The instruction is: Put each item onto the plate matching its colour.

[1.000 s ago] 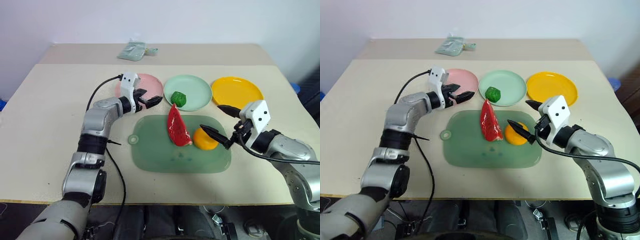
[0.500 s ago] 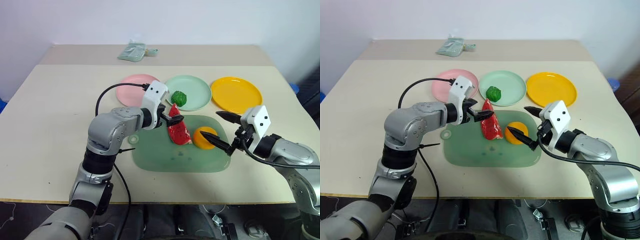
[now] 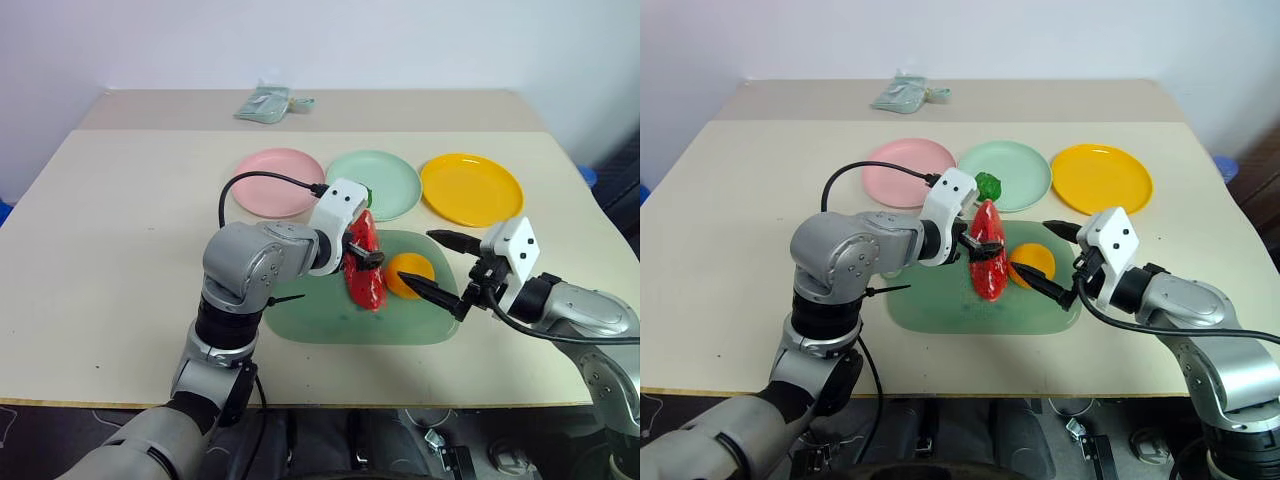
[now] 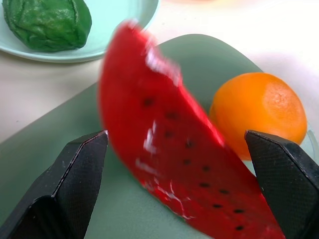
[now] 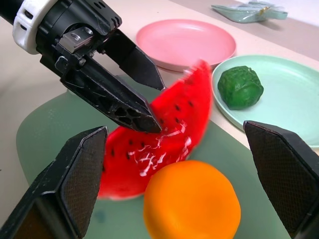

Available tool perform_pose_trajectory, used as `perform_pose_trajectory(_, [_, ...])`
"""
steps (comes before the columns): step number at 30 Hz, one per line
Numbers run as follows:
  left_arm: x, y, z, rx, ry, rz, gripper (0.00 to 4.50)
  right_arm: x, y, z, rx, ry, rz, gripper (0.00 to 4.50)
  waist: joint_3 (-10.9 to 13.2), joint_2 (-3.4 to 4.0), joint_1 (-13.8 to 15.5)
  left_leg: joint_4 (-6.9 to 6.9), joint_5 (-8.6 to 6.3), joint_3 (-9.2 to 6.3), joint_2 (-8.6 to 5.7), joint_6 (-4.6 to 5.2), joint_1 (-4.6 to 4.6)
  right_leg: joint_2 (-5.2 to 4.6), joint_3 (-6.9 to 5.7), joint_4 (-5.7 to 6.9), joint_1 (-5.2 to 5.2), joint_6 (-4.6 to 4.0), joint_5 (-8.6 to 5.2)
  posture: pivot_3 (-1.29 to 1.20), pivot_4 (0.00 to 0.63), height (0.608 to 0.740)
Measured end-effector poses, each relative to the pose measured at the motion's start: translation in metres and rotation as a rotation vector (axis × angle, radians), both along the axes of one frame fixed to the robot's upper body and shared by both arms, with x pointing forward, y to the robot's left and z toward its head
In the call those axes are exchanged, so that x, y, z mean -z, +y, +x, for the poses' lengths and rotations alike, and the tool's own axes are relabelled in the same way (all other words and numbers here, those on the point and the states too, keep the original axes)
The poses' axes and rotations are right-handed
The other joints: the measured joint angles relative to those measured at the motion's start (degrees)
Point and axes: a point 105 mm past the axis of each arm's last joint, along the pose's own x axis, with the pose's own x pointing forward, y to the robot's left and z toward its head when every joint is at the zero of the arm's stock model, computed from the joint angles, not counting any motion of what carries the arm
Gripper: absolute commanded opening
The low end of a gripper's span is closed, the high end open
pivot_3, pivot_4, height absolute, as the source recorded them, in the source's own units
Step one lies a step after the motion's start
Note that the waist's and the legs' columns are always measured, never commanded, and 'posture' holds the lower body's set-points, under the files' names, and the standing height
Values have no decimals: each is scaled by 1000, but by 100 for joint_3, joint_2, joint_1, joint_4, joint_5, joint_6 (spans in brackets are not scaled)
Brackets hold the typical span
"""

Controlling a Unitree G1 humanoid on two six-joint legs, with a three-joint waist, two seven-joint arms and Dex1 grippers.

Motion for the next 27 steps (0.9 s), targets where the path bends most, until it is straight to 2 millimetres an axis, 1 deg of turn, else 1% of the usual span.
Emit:
perform_pose_trajectory(4, [-5,5,5,-19,-11,-17,4479,0,0,0,0,0,0,4500,0,0,7,0,0,0,0,0,0,-1,0,-1,0,0,0,0,150,740])
perform_pose_trajectory(8, [-15,13,12,-34,-34,-43,4479,1,-1,0,0,3,-4,4500,0,0,2,0,0,1,-1,-1,0,-1,0,0,0,0,0,0,150,740])
perform_pose_trajectory(11, [-20,15,11,-9,-37,-65,4479,0,-2,0,3,1,-9,4500,0,0,7,0,0,1,-2,-1,0,-3,0,-1,0,0,0,0,150,740])
perform_pose_trajectory(14, [-23,13,5,56,-61,-55,4479,-2,-5,0,12,-6,-16,4500,0,0,1,0,0,1,-1,-1,1,-2,0,0,0,0,0,0,150,740])
perform_pose_trajectory(16, [-20,12,4,88,-89,-15,4479,-3,-6,0,15,-8,-19,4500,0,0,0,0,0,1,-1,-1,2,-2,1,0,0,0,0,0,150,740])
perform_pose_trajectory(21, [-5,8,1,159,-103,40,4479,-3,-6,0,17,-8,-18,4500,0,0,8,0,0,1,-1,-1,2,-3,3,0,0,0,0,0,150,740])
perform_pose_trajectory(27, [-5,3,-1,205,-115,24,4479,1,-7,0,28,3,-18,4500,0,0,2,0,0,2,-1,-1,2,-1,3,0,0,0,0,0,150,740])
